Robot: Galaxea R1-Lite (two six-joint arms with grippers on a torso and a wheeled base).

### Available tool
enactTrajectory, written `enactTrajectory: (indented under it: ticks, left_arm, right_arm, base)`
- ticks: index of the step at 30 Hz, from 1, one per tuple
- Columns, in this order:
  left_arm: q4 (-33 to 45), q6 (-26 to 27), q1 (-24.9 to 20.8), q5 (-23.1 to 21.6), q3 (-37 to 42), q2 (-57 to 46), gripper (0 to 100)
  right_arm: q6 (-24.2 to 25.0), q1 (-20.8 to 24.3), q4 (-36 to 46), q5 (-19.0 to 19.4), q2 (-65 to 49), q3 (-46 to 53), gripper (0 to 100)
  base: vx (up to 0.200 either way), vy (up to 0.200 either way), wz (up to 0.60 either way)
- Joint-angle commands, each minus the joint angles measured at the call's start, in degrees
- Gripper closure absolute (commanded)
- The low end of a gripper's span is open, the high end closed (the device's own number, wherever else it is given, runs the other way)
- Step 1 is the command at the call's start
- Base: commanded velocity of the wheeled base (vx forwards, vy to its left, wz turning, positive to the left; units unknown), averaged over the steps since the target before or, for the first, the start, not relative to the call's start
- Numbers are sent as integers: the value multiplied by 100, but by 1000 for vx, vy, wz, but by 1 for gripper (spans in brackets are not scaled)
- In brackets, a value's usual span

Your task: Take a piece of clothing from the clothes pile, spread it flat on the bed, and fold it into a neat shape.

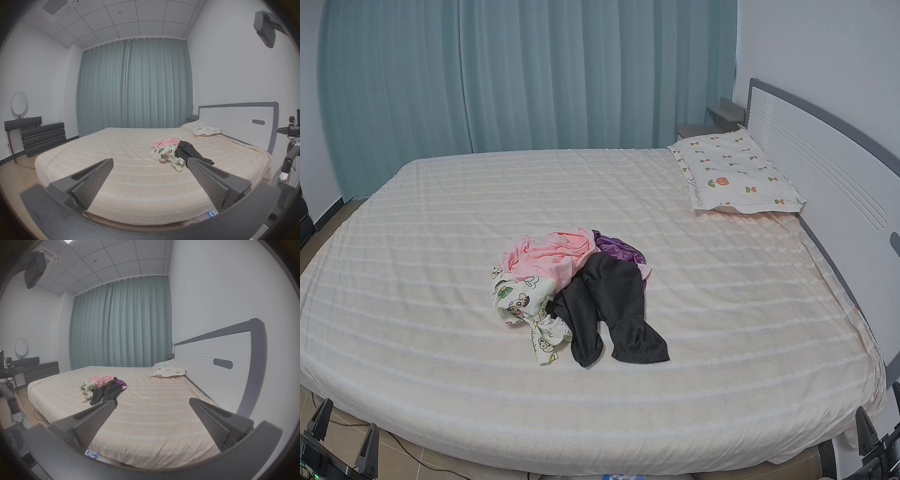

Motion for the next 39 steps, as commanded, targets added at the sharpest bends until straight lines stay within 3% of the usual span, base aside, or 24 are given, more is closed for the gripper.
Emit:
enactTrajectory:
  ticks: [1,4,7,9,12,14,18,24,33,39]
  left_arm:
    - [1,-11,9,0,92,-37,0]
    - [1,-11,9,-9,92,-37,0]
    - [1,-11,9,-9,92,-37,0]
    - [-7,-11,9,-17,92,-37,0]
    - [-7,-2,0,-26,92,-37,0]
    - [-16,-11,0,-26,92,-37,0]
    - [-7,-11,0,-35,92,-37,0]
    - [-7,-11,0,-35,92,-37,0]
    - [-7,-11,0,-35,92,-37,0]
    - [-7,-11,0,-35,92,-37,0]
  right_arm:
    - [-34,5,2,61,-88,13,0]
    - [326,57,37,359,1178,-1463,0]
    - [484,75,20,535,2127,-1674,0]
    - [537,207,-86,939,3384,-1806,0]
    - [590,409,-429,1142,4738,-1876,0]
    - [695,611,-771,1142,5388,-1885,0]
    - [1398,1385,-2143,1036,7260,-1920,0]
    - [2189,1850,-3593,570,9413,-2430,0]
    - [2813,2246,-3892,377,11303,-3564,0]
    - [2945,2334,-3900,201,11980,-4021,0]
  base:
    - [0,0,0]
    - [0,0,0]
    - [0,0,0]
    - [0,0,0]
    - [0,0,0]
    - [0,0,0]
    - [0,0,0]
    - [0,0,0]
    - [0,0,0]
    - [0,0,0]
